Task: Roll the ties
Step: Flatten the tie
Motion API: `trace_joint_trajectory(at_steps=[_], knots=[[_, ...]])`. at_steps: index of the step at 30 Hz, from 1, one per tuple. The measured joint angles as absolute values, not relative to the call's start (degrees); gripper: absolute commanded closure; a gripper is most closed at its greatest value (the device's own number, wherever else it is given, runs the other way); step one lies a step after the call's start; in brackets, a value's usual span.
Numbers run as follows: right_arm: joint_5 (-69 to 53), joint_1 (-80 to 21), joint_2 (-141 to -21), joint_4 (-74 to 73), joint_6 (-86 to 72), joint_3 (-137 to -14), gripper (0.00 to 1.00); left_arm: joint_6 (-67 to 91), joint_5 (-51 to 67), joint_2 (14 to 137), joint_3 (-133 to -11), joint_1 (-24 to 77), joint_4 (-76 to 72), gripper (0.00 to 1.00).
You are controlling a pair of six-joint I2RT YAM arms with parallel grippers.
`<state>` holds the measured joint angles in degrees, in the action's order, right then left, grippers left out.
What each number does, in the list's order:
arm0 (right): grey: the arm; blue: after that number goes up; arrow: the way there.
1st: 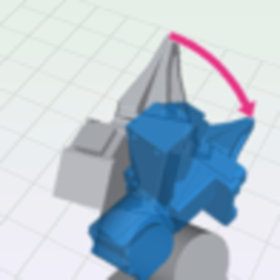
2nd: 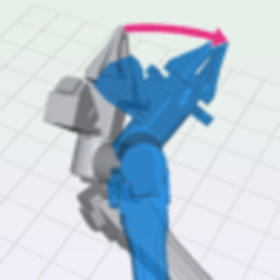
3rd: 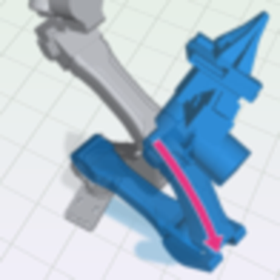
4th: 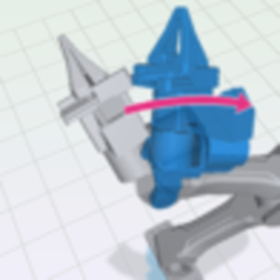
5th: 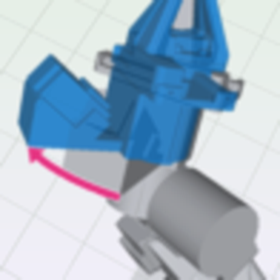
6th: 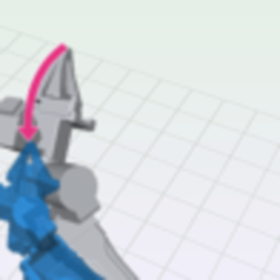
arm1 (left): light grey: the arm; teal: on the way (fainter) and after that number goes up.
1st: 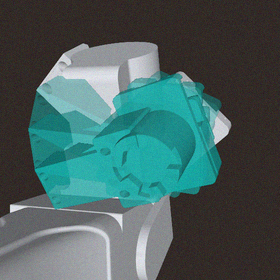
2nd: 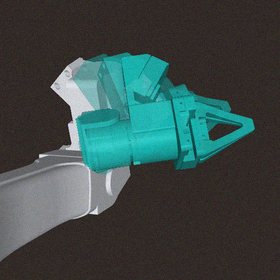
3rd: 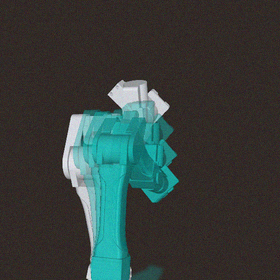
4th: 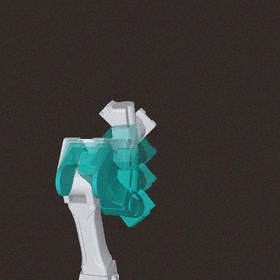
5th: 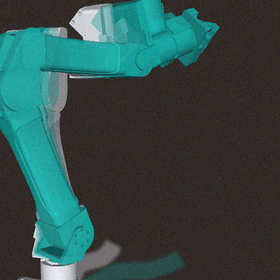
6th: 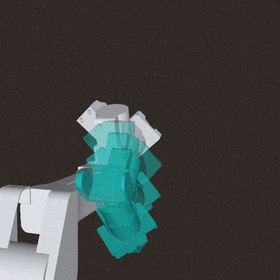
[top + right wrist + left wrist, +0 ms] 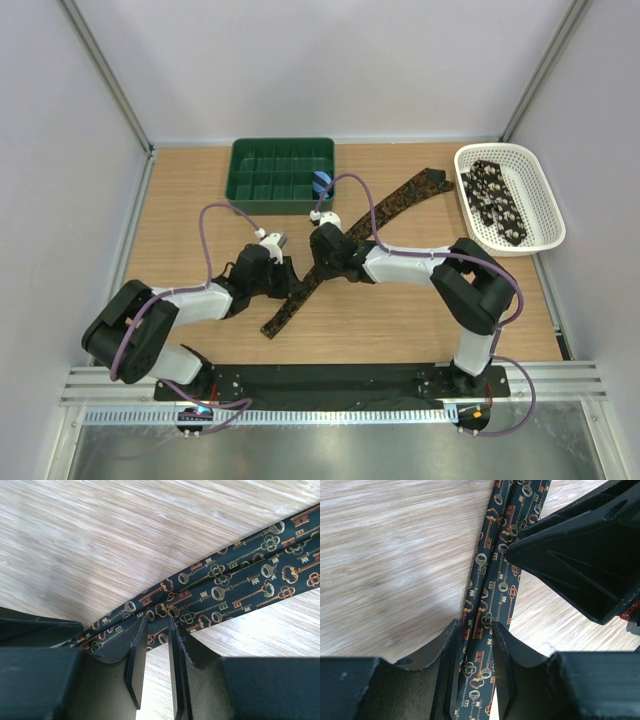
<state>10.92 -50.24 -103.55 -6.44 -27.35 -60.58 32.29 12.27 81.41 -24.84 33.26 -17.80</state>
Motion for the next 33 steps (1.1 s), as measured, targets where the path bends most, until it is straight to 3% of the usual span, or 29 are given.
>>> trace_joint_trajectory(at_steps=[8, 21, 29, 33], knots=[[9.80, -50.13, -96.05, -6.50, -27.31, -55.92, 0.67, 32.29, 10.28, 76.88, -22.94, 33.26, -15.40, 0.61], [5.28, -56.14, -92.23, -2.13, -30.57, -46.44, 0.71, 32.93, 7.01, 74.35, -21.96, 33.23, -13.98, 0.68], [6.48, -63.26, -88.71, 4.73, -28.49, -41.74, 0.70, 35.46, 2.17, 60.42, -20.73, 32.97, -7.29, 0.55], [7.14, -67.92, -87.55, 7.46, -26.06, -39.64, 0.61, 38.57, -2.81, 51.92, -23.20, 31.83, 2.85, 0.45]])
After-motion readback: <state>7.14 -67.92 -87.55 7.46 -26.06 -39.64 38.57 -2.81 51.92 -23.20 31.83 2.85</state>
